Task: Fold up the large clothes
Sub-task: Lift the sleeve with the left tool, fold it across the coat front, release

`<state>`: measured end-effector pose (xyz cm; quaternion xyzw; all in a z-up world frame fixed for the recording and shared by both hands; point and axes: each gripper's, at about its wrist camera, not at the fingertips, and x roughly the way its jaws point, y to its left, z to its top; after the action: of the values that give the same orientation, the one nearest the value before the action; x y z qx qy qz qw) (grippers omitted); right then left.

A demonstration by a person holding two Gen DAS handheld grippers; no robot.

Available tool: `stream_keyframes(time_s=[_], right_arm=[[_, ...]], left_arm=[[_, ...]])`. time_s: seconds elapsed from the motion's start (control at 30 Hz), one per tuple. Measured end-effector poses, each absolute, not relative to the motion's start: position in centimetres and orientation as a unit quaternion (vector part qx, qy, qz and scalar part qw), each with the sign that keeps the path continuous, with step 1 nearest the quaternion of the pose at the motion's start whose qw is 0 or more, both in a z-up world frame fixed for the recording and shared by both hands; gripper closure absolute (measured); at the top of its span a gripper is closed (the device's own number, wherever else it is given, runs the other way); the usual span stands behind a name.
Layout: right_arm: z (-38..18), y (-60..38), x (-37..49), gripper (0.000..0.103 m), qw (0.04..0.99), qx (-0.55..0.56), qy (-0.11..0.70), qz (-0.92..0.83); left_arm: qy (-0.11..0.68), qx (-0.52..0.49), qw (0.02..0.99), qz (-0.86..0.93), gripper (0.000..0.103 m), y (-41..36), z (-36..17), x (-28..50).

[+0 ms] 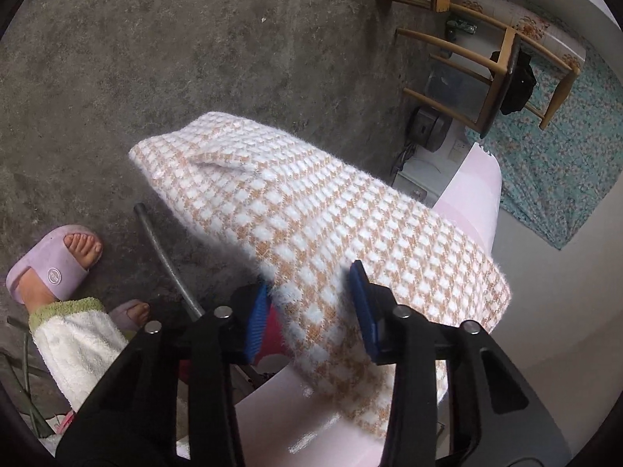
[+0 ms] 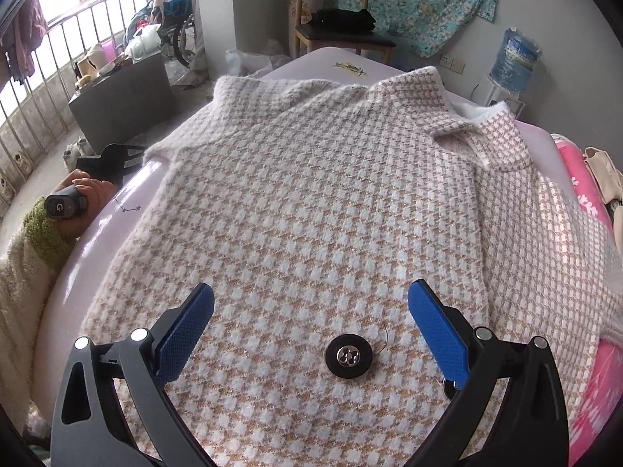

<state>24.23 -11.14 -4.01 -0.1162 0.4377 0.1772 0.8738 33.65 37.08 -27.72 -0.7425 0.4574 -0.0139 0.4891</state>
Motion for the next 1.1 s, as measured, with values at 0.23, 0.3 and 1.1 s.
stream_keyframes(time_s=[0.23,0.3,1.1], right_arm=[[-2.7,-13.4,23.3,0.006,0.887,-0.105,0.421,0.161],[-2.2,-14.4,22.8,0.006,0.891,-0.098,0.416,0.154],[-4.2,-30.0,16.8,0.006,0.888,0.029,0.454,0.068]], left_arm=[[0.432,-0.558,0.701,0.104,0.092,39.2,-16.1,33.8],[0.402,-0.43,0.794,0.153,0.093,37.4,-9.3,33.6],[0.478,-0.001,0.871,-0.116,0.022,7.2,-2.5,24.2]])
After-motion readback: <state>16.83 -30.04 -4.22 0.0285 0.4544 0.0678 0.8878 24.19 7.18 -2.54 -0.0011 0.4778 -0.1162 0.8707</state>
